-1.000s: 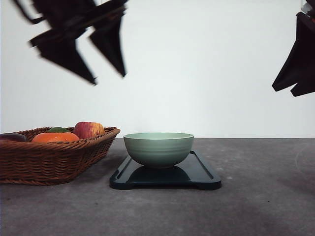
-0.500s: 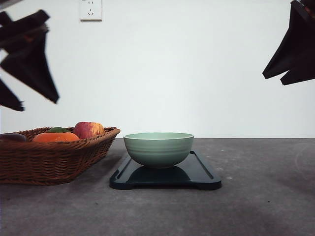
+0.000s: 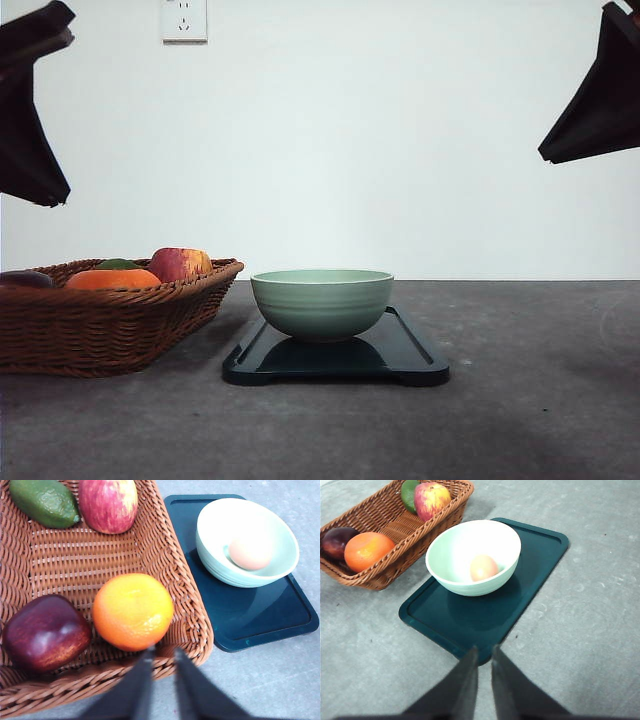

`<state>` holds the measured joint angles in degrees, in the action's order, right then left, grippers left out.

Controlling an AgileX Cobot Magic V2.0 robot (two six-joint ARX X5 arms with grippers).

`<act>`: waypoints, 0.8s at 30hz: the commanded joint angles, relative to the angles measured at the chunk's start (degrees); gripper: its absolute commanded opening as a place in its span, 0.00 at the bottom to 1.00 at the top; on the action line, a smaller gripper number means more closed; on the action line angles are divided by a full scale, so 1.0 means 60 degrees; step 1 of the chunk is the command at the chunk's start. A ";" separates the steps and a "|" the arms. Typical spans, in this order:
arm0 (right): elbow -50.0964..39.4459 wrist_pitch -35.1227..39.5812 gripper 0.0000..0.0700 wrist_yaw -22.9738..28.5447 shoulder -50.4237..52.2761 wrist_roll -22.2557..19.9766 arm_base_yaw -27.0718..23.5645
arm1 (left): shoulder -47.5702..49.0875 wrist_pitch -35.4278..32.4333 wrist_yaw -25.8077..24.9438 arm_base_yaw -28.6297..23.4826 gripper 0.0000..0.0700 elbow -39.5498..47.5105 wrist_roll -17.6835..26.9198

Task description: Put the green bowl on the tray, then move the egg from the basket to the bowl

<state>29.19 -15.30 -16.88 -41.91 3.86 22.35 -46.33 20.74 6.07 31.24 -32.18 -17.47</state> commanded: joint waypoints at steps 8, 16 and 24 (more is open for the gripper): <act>0.0025 0.0125 0.03 -0.0001 -0.0033 0.0073 0.0029 | -0.0050 -0.0106 -0.0012 0.0058 0.00 -0.0047 -0.0018; 0.0025 0.0125 0.03 -0.0001 -0.0029 0.0073 0.0029 | 0.0568 -0.0387 -0.0015 -0.0551 0.00 0.0231 0.0977; 0.0025 0.0125 0.03 -0.0001 -0.0029 0.0073 0.0029 | 0.3456 -0.1731 -0.0015 -0.2972 0.00 0.2408 0.1096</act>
<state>29.19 -15.14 -16.84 -41.87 3.86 22.35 -27.00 10.95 5.87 14.55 -18.49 -11.70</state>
